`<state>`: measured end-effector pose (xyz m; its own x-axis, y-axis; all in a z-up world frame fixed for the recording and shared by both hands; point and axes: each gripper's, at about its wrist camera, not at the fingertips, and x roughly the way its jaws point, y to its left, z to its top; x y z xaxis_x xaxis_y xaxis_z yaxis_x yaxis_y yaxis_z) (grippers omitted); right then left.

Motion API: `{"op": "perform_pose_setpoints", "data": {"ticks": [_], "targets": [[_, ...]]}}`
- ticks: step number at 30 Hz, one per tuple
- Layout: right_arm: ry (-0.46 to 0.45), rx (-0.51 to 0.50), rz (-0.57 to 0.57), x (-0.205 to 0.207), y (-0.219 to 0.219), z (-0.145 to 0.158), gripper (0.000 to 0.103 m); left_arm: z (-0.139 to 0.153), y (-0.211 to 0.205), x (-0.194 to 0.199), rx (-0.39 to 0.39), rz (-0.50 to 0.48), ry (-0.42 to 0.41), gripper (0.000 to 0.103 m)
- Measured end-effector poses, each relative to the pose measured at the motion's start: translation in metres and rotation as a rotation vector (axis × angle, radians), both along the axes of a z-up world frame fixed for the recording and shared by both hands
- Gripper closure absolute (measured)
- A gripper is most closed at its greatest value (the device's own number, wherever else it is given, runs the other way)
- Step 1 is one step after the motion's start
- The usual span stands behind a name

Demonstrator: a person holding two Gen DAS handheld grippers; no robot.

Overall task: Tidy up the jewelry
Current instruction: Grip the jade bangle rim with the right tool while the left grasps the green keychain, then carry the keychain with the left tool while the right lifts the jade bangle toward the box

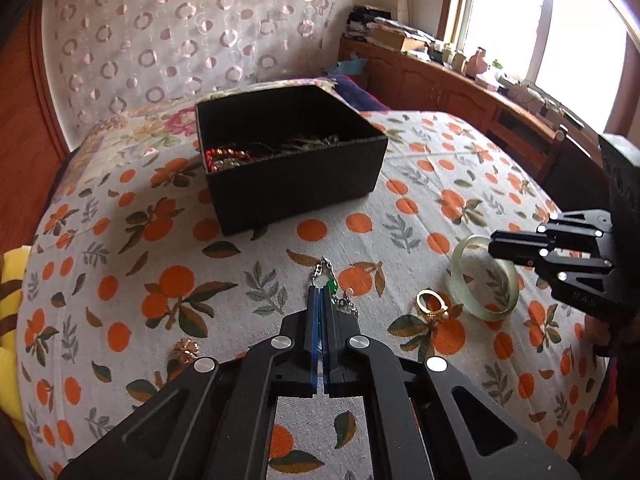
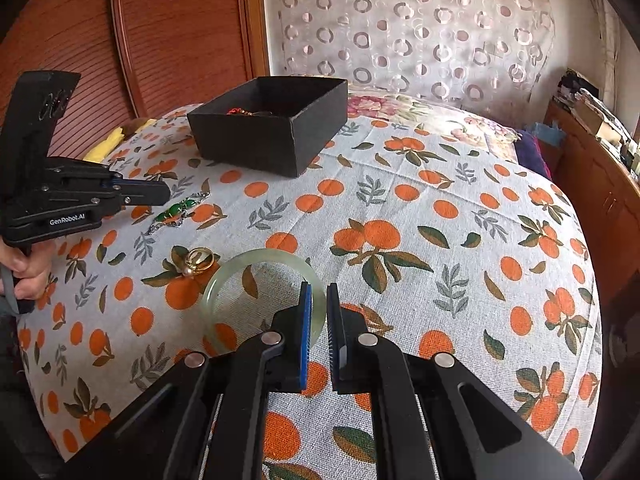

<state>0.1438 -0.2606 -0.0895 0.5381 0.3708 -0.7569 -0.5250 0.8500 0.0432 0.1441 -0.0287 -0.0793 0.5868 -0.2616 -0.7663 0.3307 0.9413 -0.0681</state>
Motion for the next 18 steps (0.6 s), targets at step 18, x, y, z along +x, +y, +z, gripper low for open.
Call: {"op": "perform_pose_setpoints", "data": {"ticks": [18], "targets": [[0.008,-0.009,0.003,0.0,0.0,-0.004,0.094,-0.009,-0.013,0.007,0.049,-0.011,0.001,0.091]]}}
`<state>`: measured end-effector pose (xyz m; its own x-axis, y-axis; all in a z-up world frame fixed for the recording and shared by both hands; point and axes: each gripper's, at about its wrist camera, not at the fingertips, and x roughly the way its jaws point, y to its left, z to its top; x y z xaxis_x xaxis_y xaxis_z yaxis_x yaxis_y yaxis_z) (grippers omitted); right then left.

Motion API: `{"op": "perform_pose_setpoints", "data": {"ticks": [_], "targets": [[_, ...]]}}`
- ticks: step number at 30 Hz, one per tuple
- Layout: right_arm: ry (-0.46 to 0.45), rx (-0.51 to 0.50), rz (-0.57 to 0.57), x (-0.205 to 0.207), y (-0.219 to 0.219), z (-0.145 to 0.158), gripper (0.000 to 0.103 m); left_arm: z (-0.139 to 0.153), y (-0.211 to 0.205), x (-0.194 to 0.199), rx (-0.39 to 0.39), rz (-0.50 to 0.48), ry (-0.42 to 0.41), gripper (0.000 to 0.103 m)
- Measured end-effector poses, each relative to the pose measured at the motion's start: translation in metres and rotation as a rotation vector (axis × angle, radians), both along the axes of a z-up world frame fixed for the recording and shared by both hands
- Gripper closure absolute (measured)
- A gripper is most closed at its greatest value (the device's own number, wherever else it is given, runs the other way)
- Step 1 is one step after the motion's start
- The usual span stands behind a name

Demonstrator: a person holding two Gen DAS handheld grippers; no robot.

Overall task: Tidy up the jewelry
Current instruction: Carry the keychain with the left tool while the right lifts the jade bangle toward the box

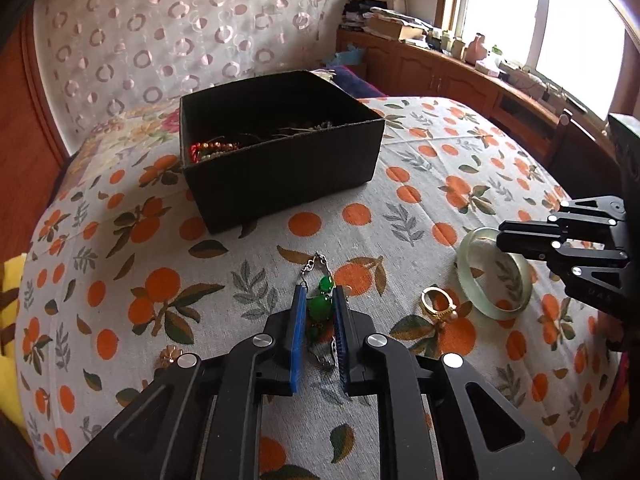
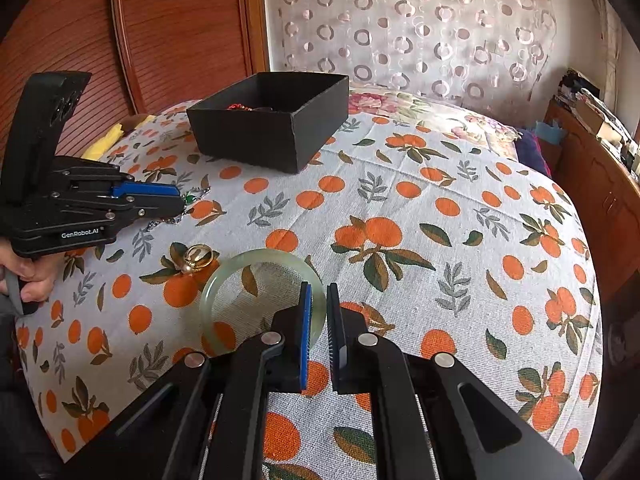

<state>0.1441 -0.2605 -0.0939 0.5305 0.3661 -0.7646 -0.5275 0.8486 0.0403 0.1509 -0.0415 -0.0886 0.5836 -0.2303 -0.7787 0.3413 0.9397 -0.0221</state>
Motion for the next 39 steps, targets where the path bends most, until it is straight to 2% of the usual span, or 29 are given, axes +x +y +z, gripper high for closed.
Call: {"op": "perform_pose_setpoints", "data": {"ticks": [4,7,17,30,39], "targets": [[0.007,-0.009,0.005,0.001,0.002,-0.002,0.092,0.0,-0.001,-0.001,0.012,-0.003,-0.006,0.092],[0.005,-0.018,0.006,0.001,0.003,-0.002,0.092,0.007,0.005,-0.002,-0.01,0.016,-0.023,0.093],[-0.02,-0.038,0.024,-0.003,0.008,0.0,0.094,0.059,0.015,-0.016,-0.063,0.026,-0.139,0.093],[-0.126,0.012,-0.002,0.005,0.008,0.045,0.094,0.113,0.02,-0.013,-0.068,0.035,-0.251,0.093],[-0.184,0.039,0.002,0.024,0.025,0.074,0.094,0.123,0.023,0.007,-0.063,0.047,-0.265,0.092]]}}
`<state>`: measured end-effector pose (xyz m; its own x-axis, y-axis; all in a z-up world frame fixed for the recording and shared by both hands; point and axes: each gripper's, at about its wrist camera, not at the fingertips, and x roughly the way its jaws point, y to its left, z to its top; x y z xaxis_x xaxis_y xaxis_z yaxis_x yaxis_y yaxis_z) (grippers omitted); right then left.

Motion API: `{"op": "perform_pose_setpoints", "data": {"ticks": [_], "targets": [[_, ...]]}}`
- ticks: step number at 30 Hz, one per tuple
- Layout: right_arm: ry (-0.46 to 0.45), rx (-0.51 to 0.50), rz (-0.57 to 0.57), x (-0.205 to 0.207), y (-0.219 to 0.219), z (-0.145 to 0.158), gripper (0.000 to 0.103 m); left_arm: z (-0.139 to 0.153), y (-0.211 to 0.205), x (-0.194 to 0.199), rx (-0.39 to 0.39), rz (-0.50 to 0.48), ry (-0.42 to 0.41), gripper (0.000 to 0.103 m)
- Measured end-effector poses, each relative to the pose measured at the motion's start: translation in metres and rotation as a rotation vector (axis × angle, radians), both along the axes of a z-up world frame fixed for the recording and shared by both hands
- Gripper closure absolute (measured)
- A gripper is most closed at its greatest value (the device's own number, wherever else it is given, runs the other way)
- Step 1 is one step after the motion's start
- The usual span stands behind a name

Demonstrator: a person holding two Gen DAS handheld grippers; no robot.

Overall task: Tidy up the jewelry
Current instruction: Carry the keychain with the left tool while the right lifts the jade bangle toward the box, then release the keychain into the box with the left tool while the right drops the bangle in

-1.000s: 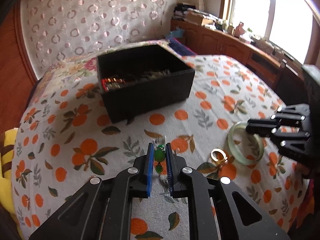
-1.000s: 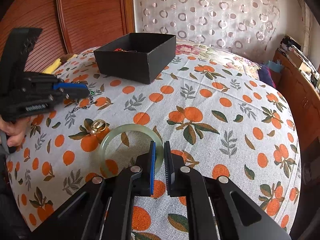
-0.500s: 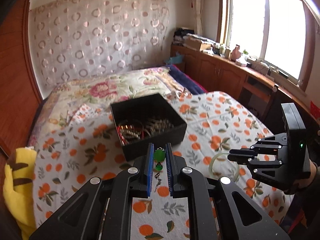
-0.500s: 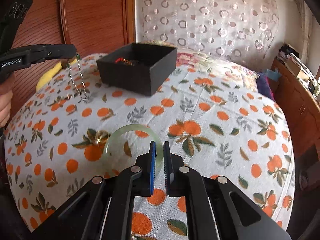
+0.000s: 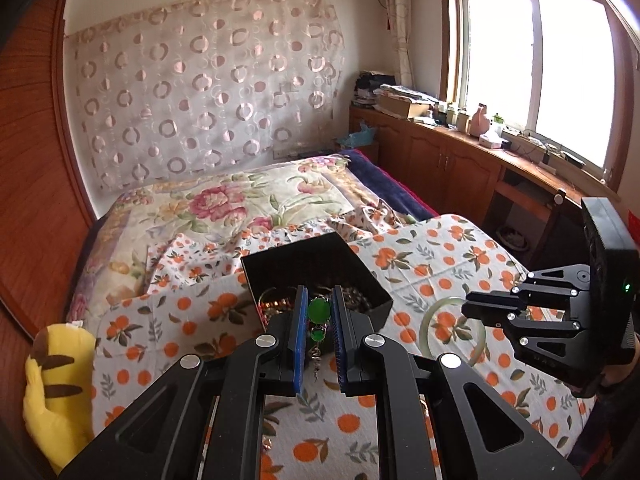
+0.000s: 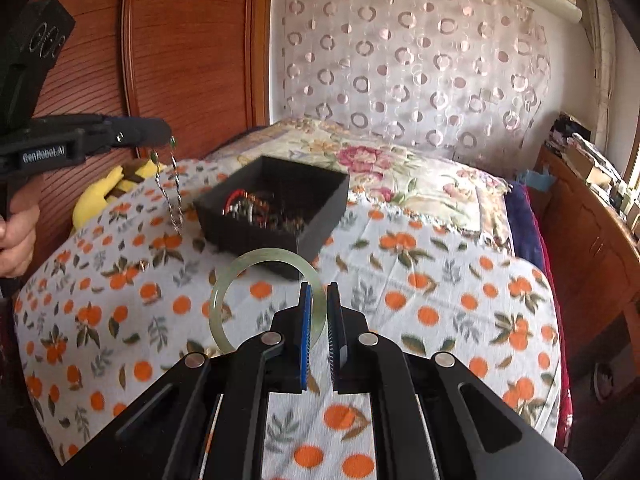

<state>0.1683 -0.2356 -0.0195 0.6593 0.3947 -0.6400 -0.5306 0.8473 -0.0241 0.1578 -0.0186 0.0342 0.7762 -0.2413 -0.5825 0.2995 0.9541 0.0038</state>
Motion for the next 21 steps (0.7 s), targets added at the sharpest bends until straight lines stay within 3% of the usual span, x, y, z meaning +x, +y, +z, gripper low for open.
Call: {"op": "perform_pose_setpoints", "data": {"ticks": [9,21], "targets": [[-0.036,0.045,0.016,0.035,0.014,0.021,0.094,0.006,0.003,0.029,-0.021,-0.002,-0.007,0.092],[-0.013,0.07,0.044,0.083,0.031,0.011,0.094,-0.005,0.003,0.06,-0.018,-0.007,0.015,0.092]]}}
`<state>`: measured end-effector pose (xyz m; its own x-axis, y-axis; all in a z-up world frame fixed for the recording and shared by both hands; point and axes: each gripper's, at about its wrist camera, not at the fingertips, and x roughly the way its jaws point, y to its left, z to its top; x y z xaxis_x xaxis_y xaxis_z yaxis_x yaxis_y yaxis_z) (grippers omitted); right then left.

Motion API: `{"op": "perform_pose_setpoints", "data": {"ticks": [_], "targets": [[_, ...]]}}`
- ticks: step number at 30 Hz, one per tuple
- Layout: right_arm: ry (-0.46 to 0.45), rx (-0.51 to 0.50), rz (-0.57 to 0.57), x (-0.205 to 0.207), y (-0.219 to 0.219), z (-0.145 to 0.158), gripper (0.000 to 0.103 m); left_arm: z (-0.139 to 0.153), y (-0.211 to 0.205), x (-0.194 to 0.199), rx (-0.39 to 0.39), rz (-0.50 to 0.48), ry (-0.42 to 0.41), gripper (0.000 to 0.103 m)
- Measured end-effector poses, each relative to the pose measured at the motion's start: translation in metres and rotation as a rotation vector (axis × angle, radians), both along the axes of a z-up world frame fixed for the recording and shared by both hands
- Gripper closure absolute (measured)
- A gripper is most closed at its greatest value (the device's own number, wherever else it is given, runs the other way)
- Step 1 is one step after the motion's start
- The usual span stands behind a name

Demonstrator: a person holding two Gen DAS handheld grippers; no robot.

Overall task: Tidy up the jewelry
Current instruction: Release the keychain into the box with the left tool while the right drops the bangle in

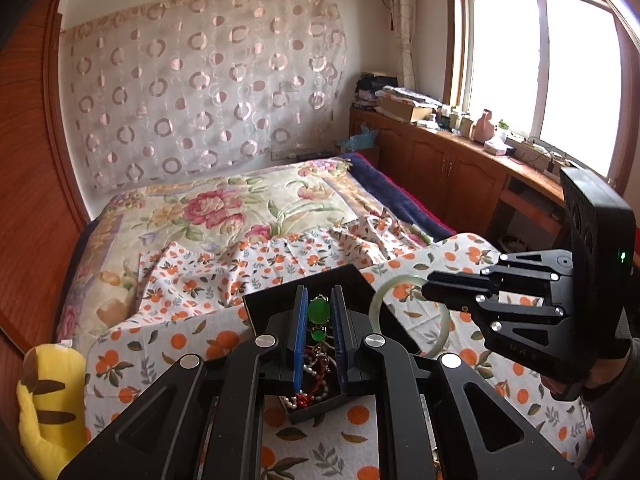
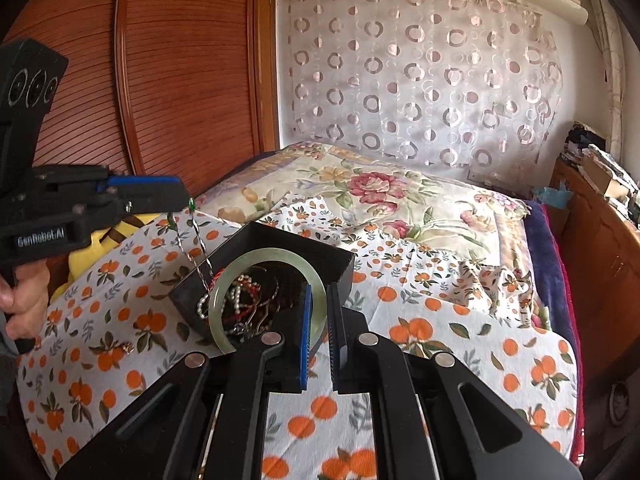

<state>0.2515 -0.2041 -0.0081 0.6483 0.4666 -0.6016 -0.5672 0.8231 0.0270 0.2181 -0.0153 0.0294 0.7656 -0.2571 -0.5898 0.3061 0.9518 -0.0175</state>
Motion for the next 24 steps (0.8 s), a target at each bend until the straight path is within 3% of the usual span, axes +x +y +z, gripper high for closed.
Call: {"op": "perform_pose_setpoints", "data": {"ticks": [13,17,24], "targets": [[0.018,-0.028,0.027,0.024,0.015,-0.01,0.094,-0.019,0.001,0.011,-0.008,0.002,0.027,0.092],[0.021,-0.034,0.032,0.029,0.019,-0.012,0.094,-0.019,0.006,0.012,-0.01,0.021,0.021,0.075],[0.021,-0.067,0.049,0.038,0.037,-0.016,0.094,-0.018,0.019,0.008,0.001,0.061,0.014,0.073]]}}
